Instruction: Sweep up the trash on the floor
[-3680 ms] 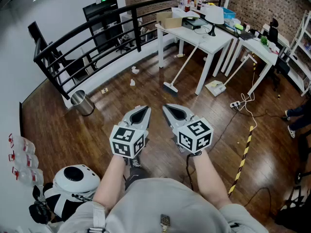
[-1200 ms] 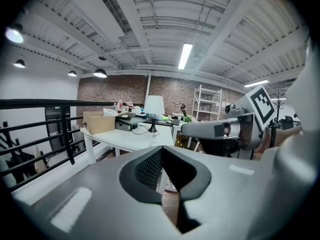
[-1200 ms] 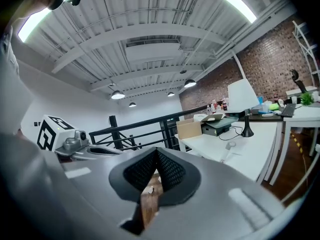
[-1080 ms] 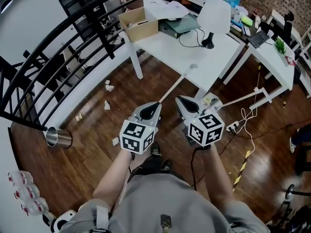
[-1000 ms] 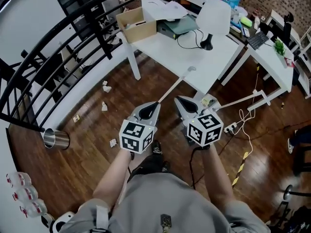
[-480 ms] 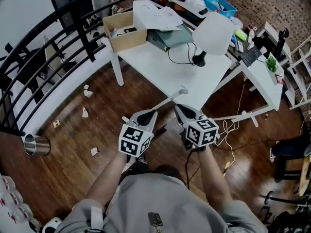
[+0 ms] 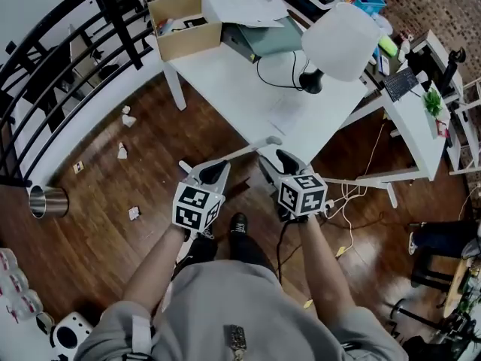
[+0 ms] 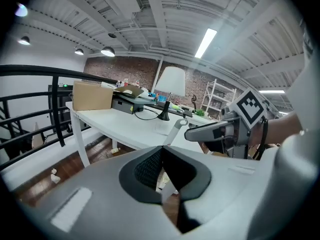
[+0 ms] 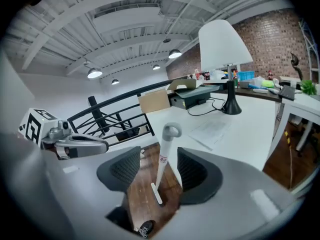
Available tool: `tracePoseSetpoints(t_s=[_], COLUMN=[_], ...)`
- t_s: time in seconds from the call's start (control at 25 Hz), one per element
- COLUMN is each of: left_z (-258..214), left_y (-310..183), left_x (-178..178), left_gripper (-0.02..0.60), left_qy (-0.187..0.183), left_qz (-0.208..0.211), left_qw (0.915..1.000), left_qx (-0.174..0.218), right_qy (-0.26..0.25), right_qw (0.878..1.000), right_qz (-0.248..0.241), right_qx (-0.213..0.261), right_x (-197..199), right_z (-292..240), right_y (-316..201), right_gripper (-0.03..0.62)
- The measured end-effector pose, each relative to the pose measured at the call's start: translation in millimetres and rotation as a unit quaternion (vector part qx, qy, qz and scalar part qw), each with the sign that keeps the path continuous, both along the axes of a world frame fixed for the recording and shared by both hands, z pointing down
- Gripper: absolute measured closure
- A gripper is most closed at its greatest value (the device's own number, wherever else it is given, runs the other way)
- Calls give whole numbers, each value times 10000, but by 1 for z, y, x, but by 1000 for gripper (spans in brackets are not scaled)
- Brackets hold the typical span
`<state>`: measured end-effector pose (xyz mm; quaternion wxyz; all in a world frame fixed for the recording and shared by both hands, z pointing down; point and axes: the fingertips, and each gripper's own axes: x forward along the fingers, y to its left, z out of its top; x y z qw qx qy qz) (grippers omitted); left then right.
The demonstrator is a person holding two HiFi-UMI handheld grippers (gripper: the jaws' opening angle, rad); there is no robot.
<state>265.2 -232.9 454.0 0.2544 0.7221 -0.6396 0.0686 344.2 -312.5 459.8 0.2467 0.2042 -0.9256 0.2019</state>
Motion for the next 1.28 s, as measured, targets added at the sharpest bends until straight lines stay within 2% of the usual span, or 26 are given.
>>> tracePoseSetpoints(t_s=[0.08, 0.16, 0.36, 0.48, 0.56, 0.96, 1.12, 1.28], left_z=[15, 29, 60, 77, 87, 132, 157, 174], left_y=[-6, -9, -17, -17, -14, 20, 30, 40], left_x=[-2, -2, -7, -7, -10, -31, -42, -49], left_gripper=[567, 532, 481, 453, 453, 453, 452, 431], left_qy=[-13, 74, 234, 285, 309, 607, 716, 671], left_qz=[-103, -201, -329, -372, -440, -1013, -1260, -1452], left_qw=[9999, 9997, 9989, 9982, 9974, 9898, 9849, 9816], left_qx=[-65, -126, -246, -369, -472, -798, -943, -1047], right_qy=[-28, -47, -135, -123, -159, -306, -314, -343], right_qw=[9997, 9991, 9978, 9967, 9958, 9821, 9793, 9776], right_qz=[-225, -415, -647, -780, -884, -1856, -1999, -2073], right_qx=[-24, 8, 92, 186, 189, 9, 52, 109], right_x=[-10, -16, -37, -49, -57, -108, -128, -143], right_z=[11, 21, 36, 39, 37, 14, 5, -5], right_y=[-7, -11, -28, -34, -32, 19, 36, 50], right_gripper=[378, 378, 378, 423, 487, 493, 494, 494])
